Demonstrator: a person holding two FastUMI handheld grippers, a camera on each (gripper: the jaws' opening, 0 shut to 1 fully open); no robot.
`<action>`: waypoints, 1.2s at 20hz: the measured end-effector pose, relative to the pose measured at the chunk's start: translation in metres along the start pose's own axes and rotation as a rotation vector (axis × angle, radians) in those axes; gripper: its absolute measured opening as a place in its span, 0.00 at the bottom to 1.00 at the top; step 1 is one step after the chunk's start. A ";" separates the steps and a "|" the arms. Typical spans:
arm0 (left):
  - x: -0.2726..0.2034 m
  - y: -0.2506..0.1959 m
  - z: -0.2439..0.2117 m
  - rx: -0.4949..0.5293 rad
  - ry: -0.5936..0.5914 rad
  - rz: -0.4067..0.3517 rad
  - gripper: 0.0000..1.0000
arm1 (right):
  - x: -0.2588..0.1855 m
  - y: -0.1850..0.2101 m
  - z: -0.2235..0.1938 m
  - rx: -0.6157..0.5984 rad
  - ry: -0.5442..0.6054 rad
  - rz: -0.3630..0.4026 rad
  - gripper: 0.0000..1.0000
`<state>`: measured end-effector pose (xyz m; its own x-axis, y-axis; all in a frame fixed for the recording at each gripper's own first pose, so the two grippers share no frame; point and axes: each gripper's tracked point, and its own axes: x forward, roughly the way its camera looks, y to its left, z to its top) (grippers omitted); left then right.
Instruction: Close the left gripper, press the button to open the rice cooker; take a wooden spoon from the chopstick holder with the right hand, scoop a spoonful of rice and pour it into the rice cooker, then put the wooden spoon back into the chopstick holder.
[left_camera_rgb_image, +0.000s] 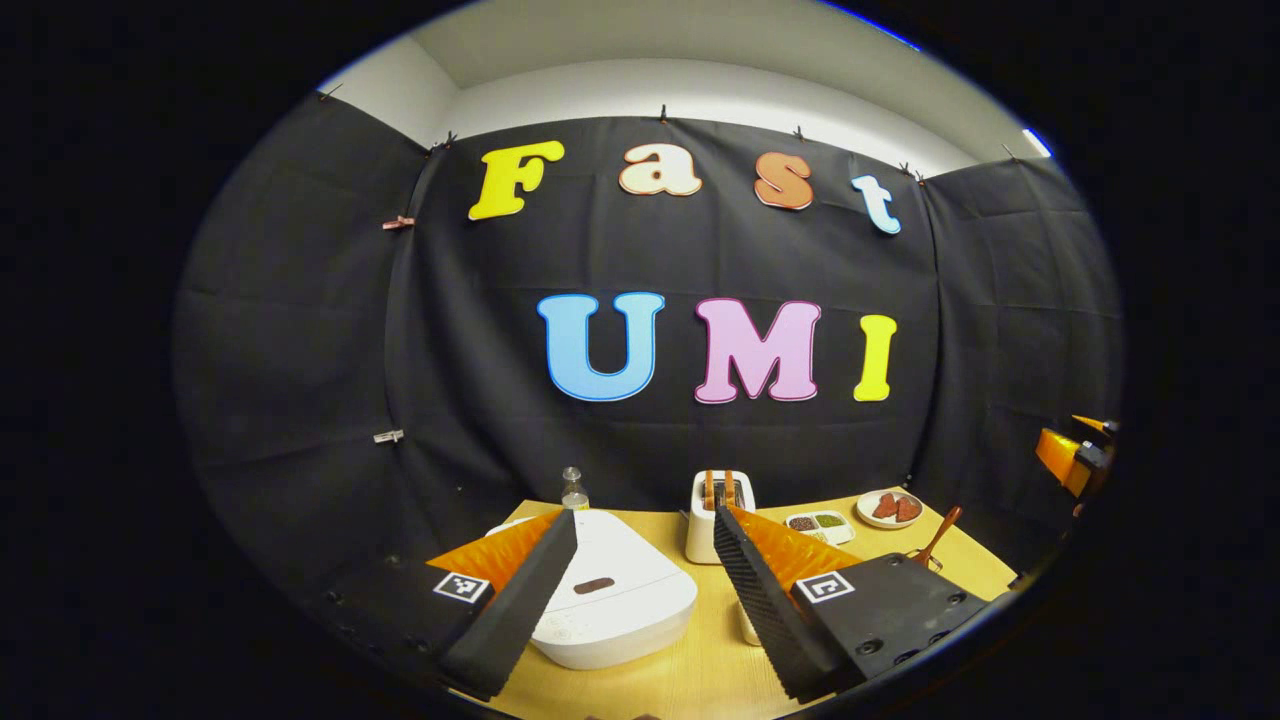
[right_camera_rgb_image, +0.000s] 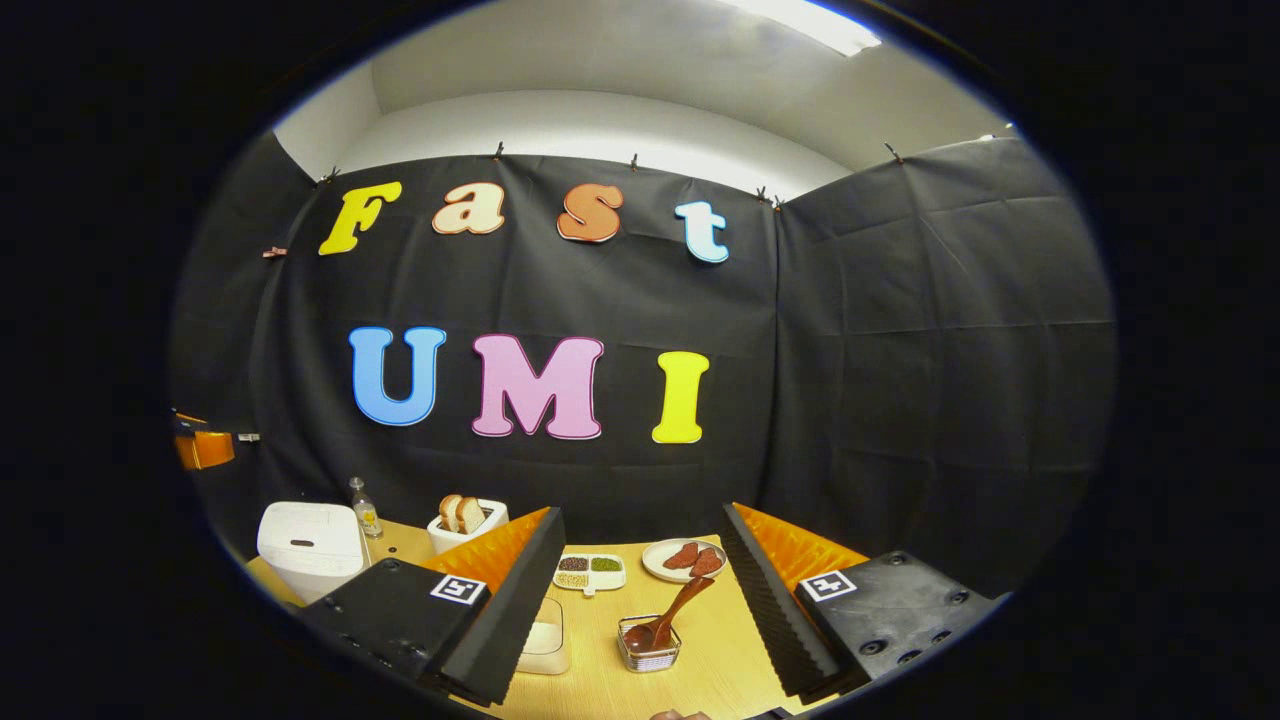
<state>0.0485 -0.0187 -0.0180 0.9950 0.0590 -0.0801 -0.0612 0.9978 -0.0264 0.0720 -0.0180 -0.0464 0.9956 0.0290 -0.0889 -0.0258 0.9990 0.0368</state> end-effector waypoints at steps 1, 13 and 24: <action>0.004 0.004 -0.002 -0.004 0.008 0.011 0.95 | 0.005 0.001 -0.003 -0.001 0.008 0.007 0.98; 0.078 0.039 -0.043 -0.051 0.185 0.048 0.42 | 0.040 -0.004 -0.033 0.000 0.067 0.019 0.98; 0.151 0.057 -0.154 -0.149 0.476 -0.010 0.07 | 0.037 -0.046 -0.072 -0.013 0.169 -0.063 0.98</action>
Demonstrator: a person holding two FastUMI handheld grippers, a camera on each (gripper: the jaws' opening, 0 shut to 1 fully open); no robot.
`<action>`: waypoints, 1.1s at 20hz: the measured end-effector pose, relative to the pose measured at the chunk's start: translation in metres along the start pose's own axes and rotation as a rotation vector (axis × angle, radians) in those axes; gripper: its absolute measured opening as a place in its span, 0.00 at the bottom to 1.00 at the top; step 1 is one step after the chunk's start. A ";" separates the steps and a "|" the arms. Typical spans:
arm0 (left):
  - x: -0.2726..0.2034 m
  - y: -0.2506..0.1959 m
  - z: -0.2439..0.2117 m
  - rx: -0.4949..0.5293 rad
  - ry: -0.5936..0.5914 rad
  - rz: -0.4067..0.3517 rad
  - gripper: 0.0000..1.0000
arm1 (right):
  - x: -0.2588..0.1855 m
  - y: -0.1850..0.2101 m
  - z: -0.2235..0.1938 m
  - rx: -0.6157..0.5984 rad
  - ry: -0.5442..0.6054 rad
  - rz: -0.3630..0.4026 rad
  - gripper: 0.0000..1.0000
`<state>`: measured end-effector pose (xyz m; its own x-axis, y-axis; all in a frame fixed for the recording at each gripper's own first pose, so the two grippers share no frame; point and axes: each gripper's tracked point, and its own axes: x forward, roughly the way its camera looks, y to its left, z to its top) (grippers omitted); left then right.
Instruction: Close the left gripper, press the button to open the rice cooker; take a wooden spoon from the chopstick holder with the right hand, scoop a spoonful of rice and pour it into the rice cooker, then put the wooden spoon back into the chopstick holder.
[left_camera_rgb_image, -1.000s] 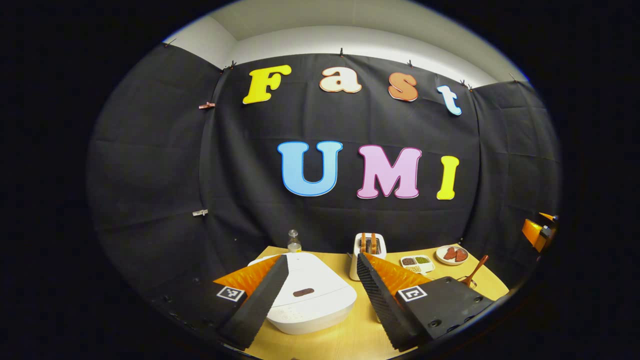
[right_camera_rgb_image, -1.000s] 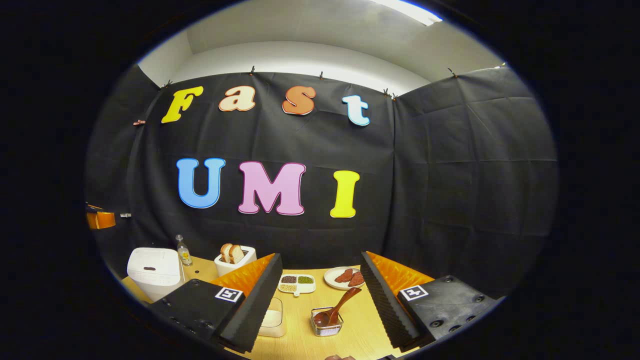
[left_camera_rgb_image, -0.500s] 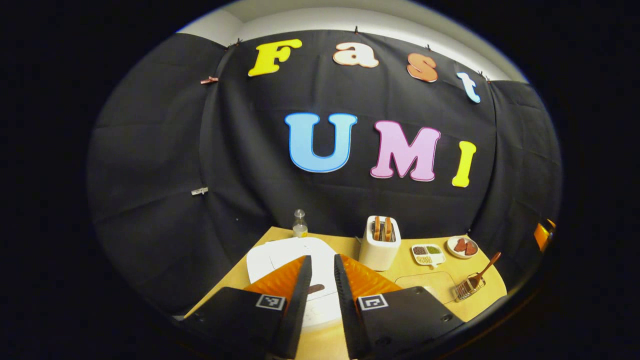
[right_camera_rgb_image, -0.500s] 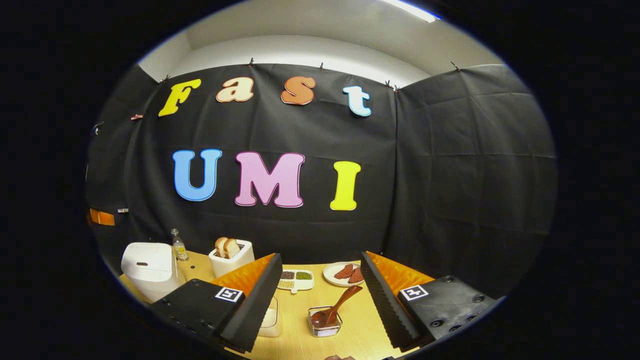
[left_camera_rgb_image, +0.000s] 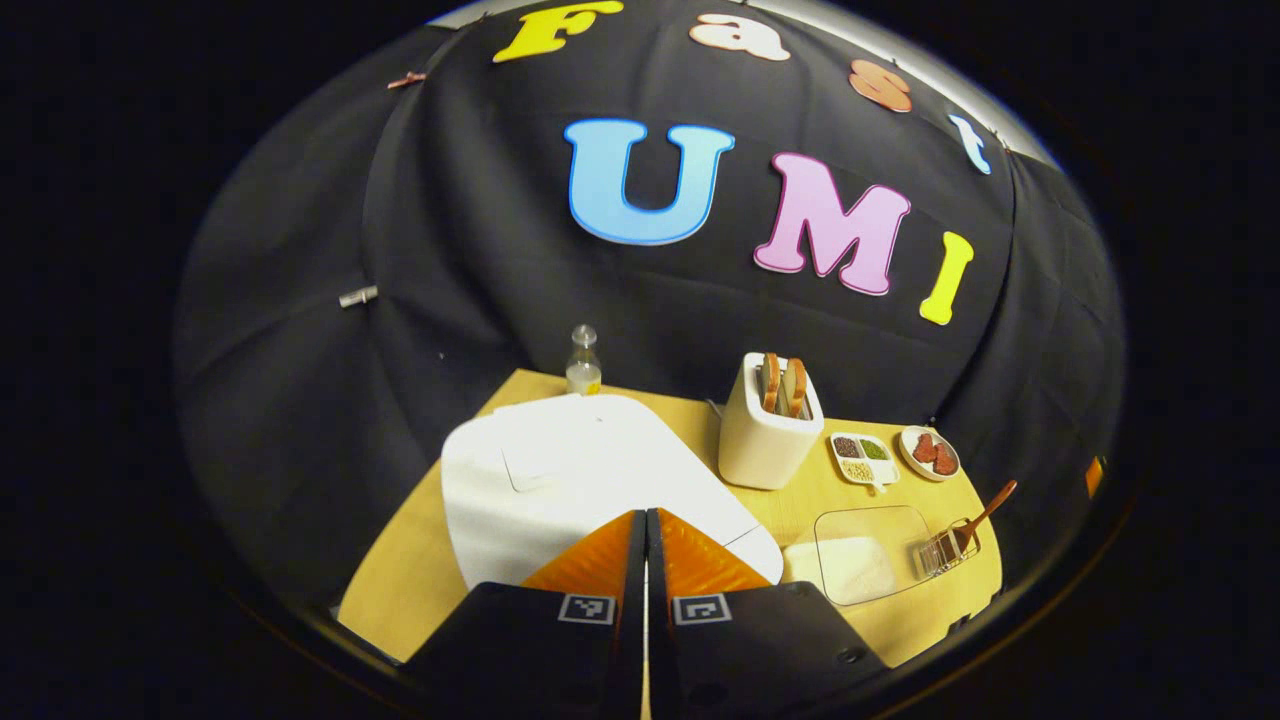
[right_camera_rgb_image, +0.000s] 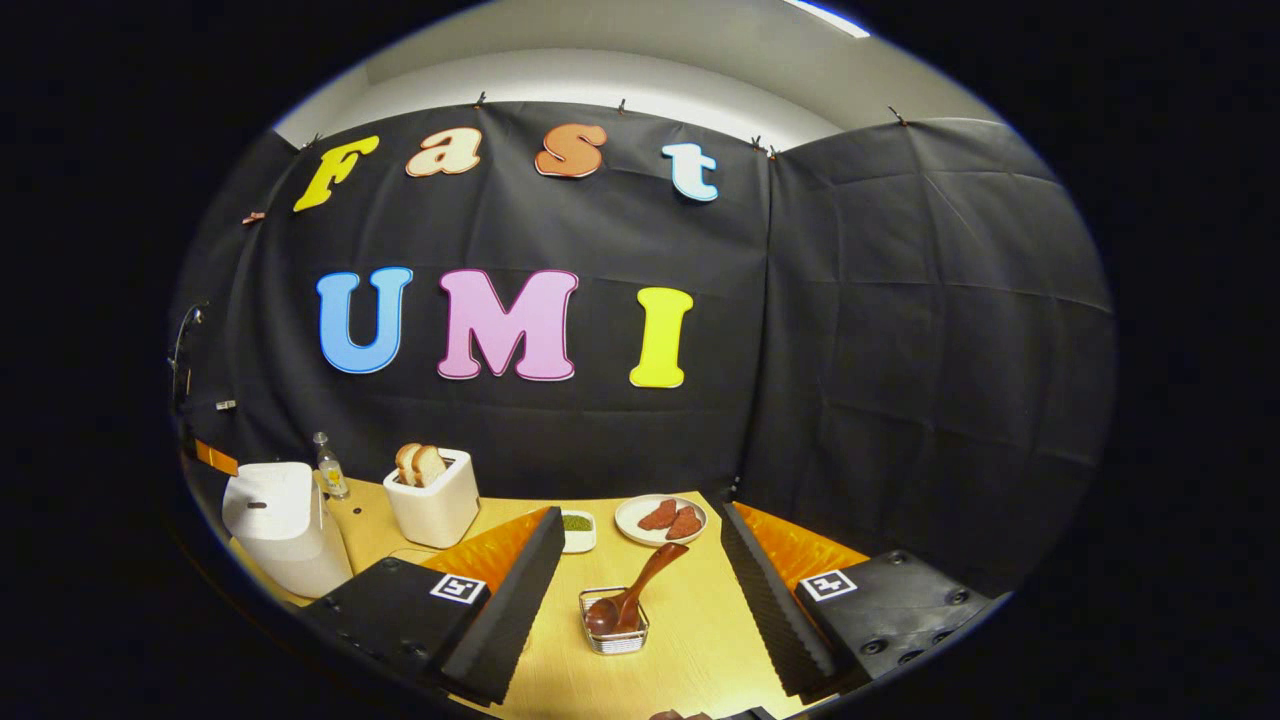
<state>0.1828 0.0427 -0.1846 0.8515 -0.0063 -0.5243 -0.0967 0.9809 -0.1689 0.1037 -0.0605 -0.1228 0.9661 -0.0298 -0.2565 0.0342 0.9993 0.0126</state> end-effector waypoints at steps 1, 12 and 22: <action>0.008 0.004 -0.005 -0.002 0.019 0.004 0.07 | 0.000 -0.004 -0.004 0.003 0.010 -0.006 0.98; 0.039 0.007 -0.040 -0.039 0.082 0.019 0.08 | -0.004 -0.016 -0.040 0.036 0.111 -0.024 0.98; -0.001 -0.004 0.026 0.130 -0.167 0.158 0.08 | -0.005 -0.003 -0.061 0.048 0.155 0.071 0.98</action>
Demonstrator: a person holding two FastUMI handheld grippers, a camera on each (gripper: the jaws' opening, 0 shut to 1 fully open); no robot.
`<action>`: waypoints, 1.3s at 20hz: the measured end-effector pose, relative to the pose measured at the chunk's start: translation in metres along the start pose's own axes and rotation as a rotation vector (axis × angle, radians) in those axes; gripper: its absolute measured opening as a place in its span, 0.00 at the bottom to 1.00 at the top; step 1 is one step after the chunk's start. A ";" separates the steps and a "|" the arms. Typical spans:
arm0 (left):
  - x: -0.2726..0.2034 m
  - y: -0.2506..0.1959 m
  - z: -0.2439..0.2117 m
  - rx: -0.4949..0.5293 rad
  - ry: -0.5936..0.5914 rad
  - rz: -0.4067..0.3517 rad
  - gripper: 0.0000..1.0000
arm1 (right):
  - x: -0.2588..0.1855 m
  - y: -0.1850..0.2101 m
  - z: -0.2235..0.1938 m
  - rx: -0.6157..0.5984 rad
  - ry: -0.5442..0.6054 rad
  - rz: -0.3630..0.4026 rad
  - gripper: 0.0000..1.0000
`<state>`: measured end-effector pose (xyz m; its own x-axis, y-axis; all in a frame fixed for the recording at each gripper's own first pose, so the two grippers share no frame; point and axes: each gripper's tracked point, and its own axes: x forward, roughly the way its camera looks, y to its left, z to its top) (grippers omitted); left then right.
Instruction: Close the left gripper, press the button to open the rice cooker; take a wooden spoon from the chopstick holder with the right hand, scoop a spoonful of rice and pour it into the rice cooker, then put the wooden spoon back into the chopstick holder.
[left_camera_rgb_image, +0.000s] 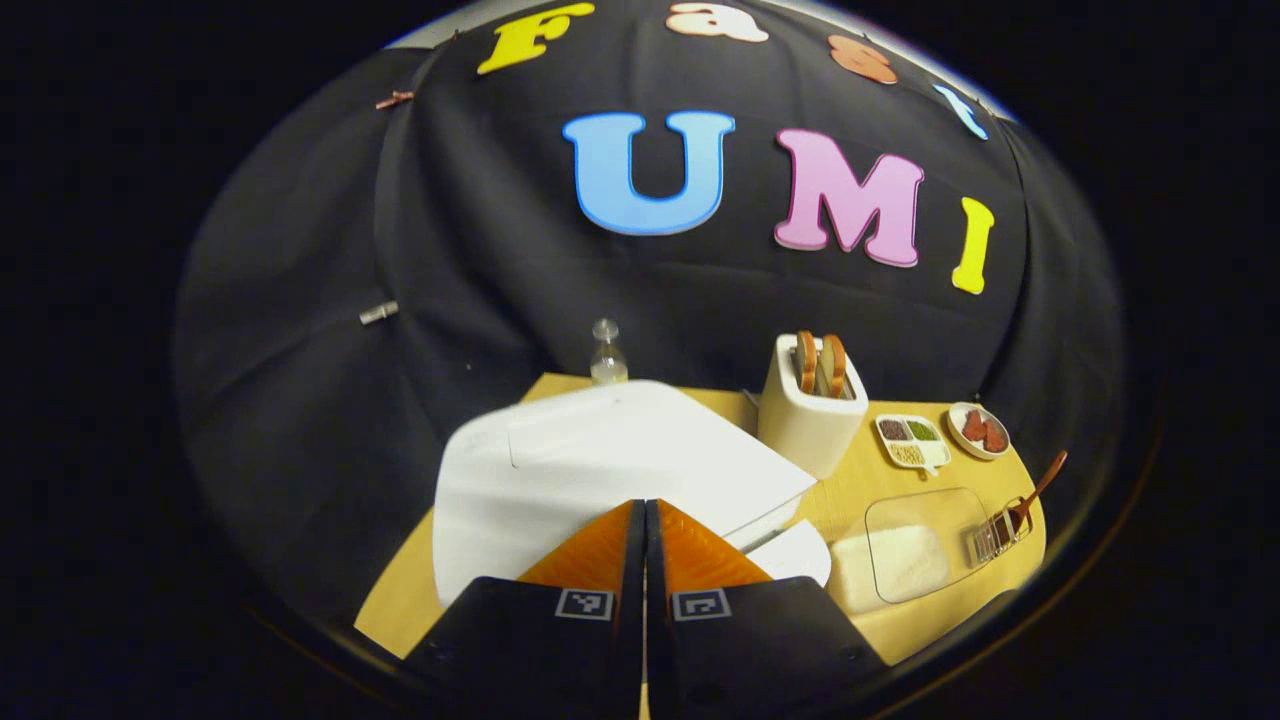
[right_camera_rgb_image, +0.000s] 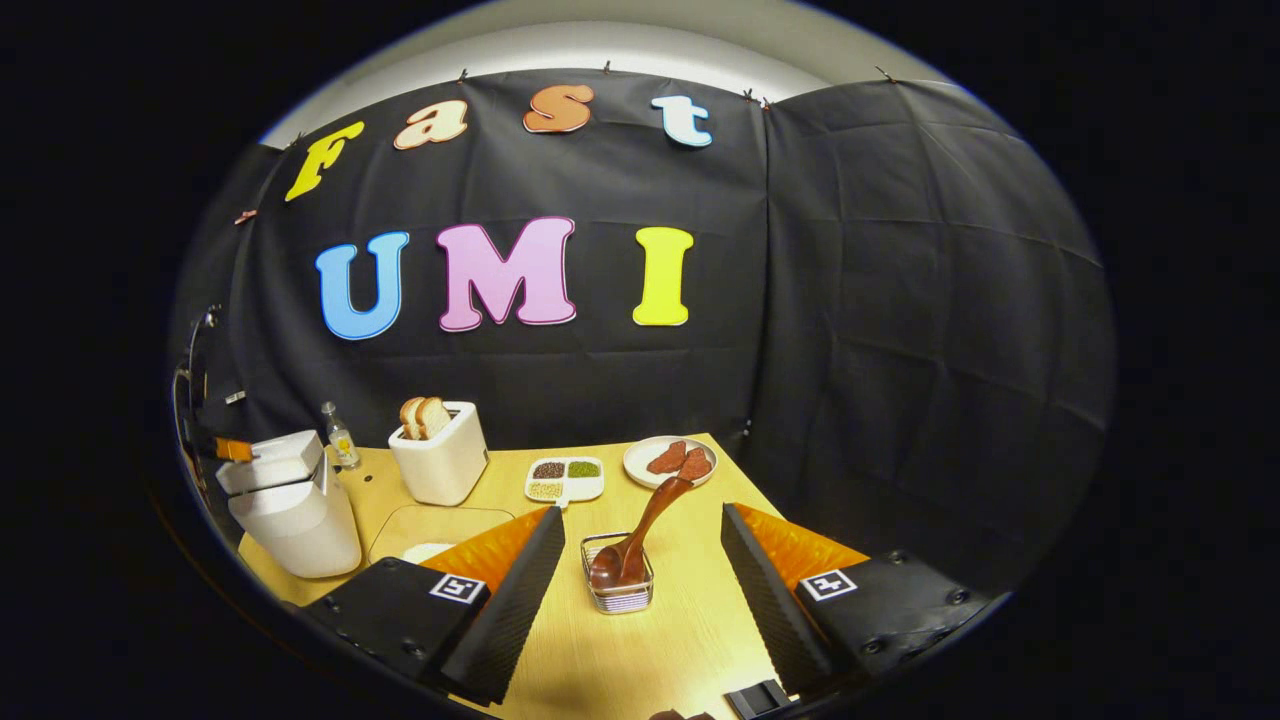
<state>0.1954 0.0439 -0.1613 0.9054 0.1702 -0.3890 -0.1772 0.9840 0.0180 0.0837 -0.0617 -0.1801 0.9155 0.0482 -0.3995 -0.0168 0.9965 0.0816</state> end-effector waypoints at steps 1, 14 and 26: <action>-0.011 0.001 0.018 0.012 -0.049 0.021 0.08 | 0.001 0.001 0.000 0.004 0.000 0.013 0.98; -0.132 -0.068 0.029 -0.158 -0.189 0.005 0.09 | 0.073 0.000 -0.011 -0.016 0.034 0.159 0.98; -0.162 -0.081 -0.035 -0.147 -0.110 0.076 0.96 | 0.166 -0.022 -0.080 0.105 0.239 0.127 0.98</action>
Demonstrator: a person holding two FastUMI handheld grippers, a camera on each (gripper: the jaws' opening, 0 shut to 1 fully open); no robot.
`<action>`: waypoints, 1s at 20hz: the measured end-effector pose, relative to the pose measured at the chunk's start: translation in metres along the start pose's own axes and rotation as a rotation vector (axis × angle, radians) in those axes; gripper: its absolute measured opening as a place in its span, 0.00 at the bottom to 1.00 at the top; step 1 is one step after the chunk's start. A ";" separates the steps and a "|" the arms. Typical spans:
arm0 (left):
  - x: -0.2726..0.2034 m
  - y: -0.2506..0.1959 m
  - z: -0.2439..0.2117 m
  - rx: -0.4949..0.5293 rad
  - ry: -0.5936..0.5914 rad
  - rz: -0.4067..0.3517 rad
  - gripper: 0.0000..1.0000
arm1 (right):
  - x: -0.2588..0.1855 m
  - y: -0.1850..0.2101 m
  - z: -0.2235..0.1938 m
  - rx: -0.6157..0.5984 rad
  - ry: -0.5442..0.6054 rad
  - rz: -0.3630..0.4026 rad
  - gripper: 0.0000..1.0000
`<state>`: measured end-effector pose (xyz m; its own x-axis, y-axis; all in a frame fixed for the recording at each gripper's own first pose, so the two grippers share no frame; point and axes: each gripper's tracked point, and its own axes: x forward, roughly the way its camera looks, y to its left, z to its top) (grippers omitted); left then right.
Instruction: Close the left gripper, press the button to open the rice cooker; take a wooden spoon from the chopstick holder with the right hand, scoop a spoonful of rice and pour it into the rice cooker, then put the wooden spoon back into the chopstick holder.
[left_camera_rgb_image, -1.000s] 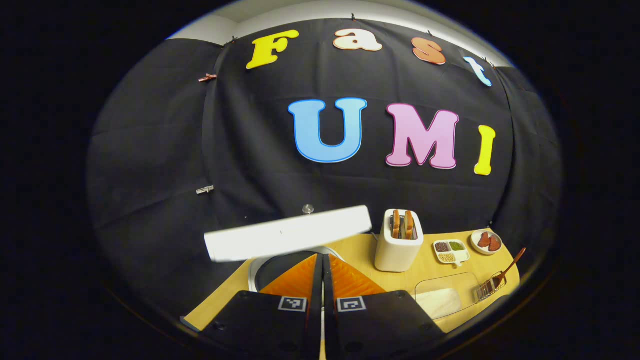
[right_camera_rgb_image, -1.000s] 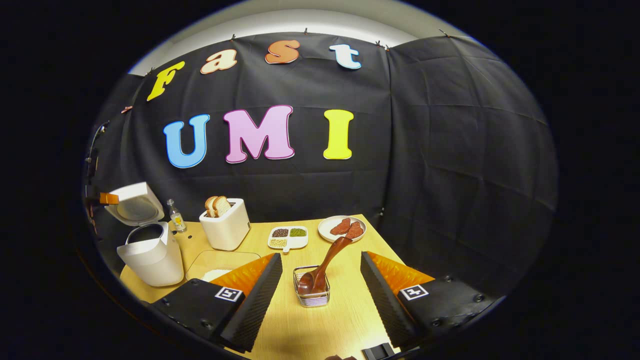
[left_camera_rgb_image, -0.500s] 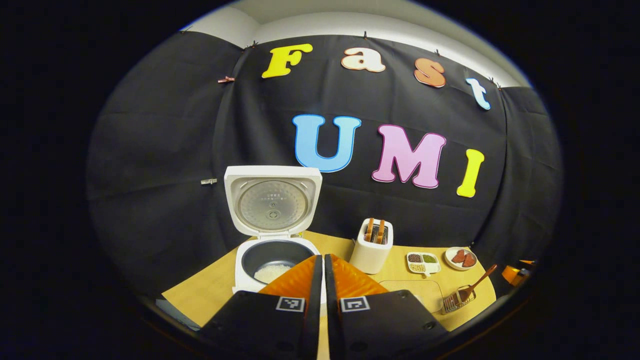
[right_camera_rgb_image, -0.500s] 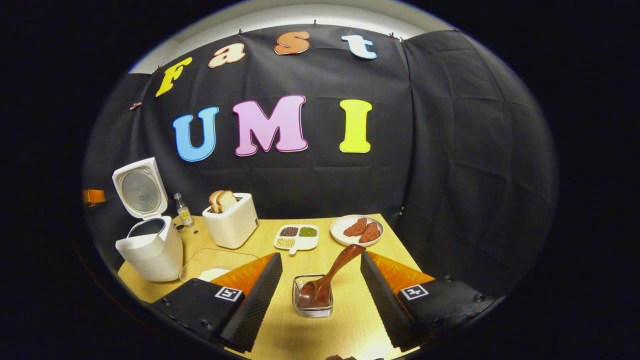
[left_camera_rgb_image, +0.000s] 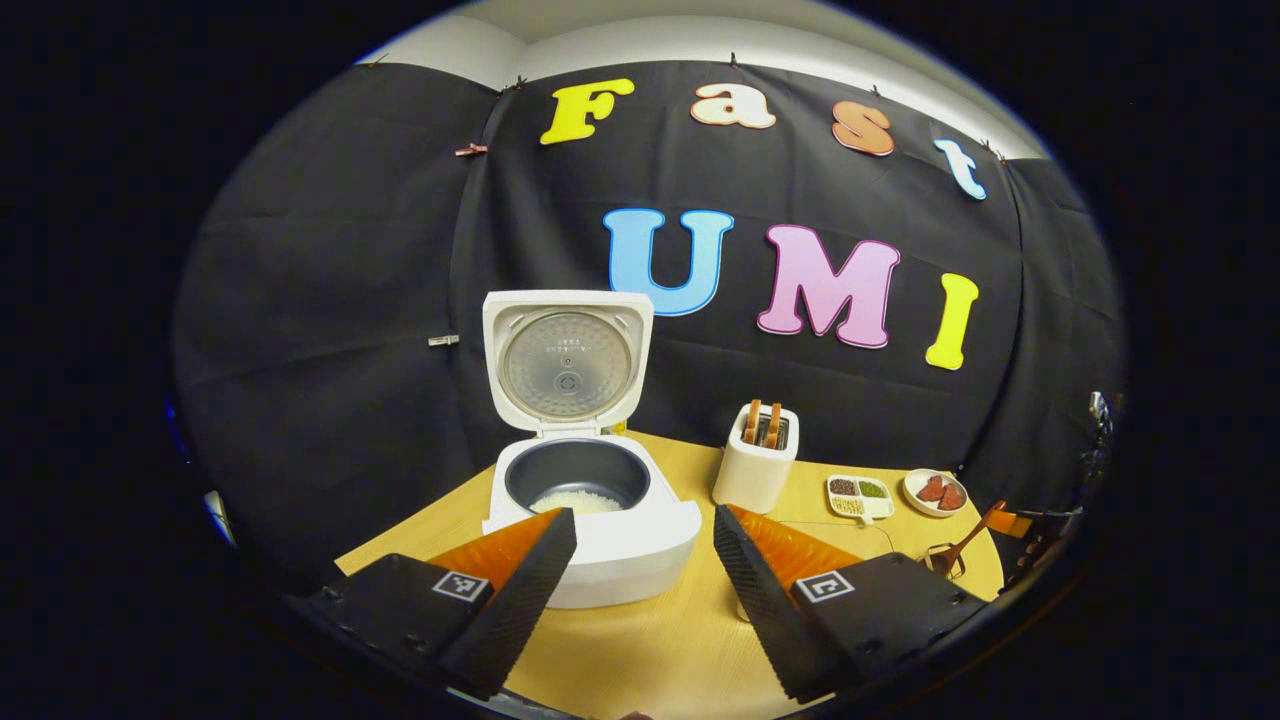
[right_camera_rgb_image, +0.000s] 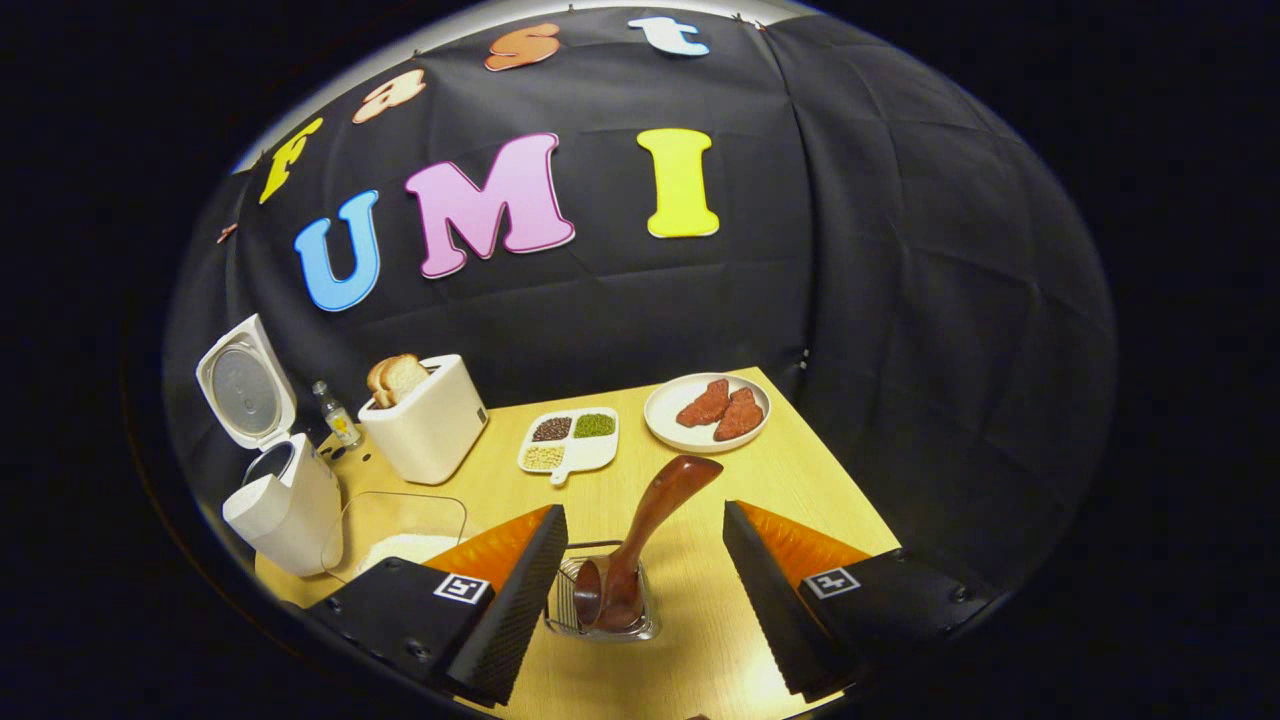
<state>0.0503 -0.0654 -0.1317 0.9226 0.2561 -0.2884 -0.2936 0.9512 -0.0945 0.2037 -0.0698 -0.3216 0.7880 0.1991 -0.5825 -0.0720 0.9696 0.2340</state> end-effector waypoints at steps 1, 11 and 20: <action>-0.001 0.000 -0.004 0.016 0.013 0.007 0.95 | 0.011 0.000 -0.005 0.019 0.026 0.005 0.98; 0.002 -0.028 -0.021 0.015 0.078 0.000 0.96 | 0.077 0.009 -0.046 0.173 0.197 0.004 0.69; -0.012 -0.030 -0.039 0.068 0.088 -0.049 0.96 | 0.054 0.019 -0.027 0.208 0.152 -0.008 0.16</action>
<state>0.0382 -0.1036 -0.1626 0.9090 0.1961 -0.3677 -0.2284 0.9725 -0.0460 0.2281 -0.0366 -0.3692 0.6857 0.2264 -0.6918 0.0737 0.9239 0.3754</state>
